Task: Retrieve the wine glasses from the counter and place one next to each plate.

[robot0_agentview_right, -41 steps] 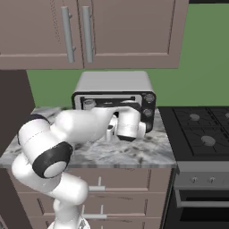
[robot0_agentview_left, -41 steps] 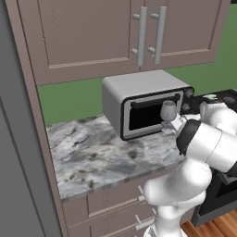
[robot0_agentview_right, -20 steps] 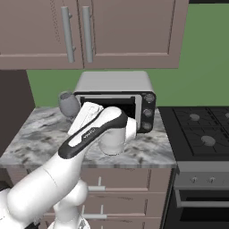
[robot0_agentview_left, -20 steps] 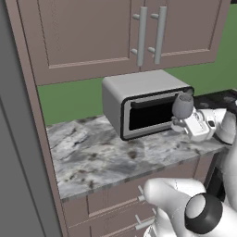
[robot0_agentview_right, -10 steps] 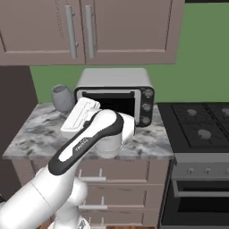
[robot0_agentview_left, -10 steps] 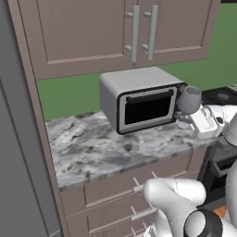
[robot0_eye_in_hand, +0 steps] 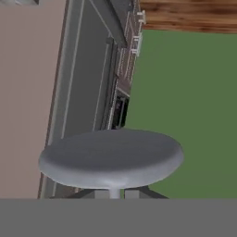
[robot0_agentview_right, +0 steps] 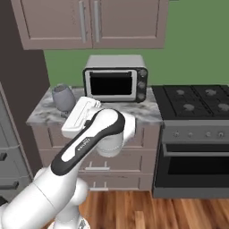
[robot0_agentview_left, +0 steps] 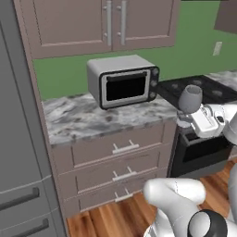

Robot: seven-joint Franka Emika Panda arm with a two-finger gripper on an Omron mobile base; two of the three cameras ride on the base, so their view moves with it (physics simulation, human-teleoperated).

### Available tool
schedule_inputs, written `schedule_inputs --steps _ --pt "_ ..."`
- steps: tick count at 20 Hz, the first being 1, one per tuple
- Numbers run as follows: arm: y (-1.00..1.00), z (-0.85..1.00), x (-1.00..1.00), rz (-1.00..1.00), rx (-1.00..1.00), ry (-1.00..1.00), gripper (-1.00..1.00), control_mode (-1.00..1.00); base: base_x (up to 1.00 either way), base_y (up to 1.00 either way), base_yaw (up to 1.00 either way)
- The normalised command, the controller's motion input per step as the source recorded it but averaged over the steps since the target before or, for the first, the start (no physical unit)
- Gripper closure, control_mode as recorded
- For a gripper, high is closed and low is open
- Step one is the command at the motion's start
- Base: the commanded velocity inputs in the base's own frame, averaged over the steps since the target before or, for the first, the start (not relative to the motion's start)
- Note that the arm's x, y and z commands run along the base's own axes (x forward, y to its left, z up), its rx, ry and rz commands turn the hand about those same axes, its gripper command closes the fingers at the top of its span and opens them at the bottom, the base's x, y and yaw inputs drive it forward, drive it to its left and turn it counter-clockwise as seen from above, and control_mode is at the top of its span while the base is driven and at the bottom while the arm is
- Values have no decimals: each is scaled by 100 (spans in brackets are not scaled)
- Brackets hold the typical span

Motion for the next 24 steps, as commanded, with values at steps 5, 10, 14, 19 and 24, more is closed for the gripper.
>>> schedule_inputs --steps 5,10,14,19,24 --pt "0 0 0 0 0 0 100 100 -100 12 -2" --pt "0 0 0 0 0 0 100 100 -100 56 -2" --pt "0 0 0 0 0 0 100 100 -100 100 0" --pt "0 0 0 0 0 0 100 100 -97 100 13" --pt "0 0 0 0 0 0 100 100 -49 100 48"
